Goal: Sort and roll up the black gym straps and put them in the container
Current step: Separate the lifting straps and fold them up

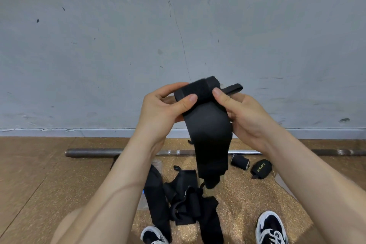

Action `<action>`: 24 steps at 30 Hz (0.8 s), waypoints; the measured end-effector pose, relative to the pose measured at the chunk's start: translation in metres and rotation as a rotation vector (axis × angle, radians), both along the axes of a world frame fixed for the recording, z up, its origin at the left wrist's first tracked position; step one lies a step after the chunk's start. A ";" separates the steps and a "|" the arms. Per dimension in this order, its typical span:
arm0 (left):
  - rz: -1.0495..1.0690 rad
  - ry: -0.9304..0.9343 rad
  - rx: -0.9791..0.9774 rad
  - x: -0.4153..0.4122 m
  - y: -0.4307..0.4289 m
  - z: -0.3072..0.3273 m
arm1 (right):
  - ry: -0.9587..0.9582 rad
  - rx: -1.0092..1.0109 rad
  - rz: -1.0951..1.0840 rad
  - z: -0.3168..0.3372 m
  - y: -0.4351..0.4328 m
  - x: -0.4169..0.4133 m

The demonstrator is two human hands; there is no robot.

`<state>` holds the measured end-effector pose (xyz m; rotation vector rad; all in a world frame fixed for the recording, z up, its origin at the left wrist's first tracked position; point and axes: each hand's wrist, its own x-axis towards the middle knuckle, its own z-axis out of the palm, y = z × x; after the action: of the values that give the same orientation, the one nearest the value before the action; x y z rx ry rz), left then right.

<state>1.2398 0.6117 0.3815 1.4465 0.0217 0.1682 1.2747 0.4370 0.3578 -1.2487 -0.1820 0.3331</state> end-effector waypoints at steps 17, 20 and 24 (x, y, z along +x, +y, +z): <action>0.243 -0.374 0.521 0.005 -0.020 -0.026 | -0.030 -0.135 0.004 0.001 0.003 -0.005; 0.232 -0.452 0.648 0.006 -0.020 -0.028 | -0.057 -0.194 -0.044 -0.001 0.003 -0.004; 0.065 -0.261 0.680 0.002 -0.017 -0.018 | -0.022 -0.180 -0.061 0.000 -0.003 -0.003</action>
<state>1.2422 0.5951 0.3638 2.0907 -0.2210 0.4476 1.2715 0.4344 0.3574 -1.4332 -0.1352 0.2879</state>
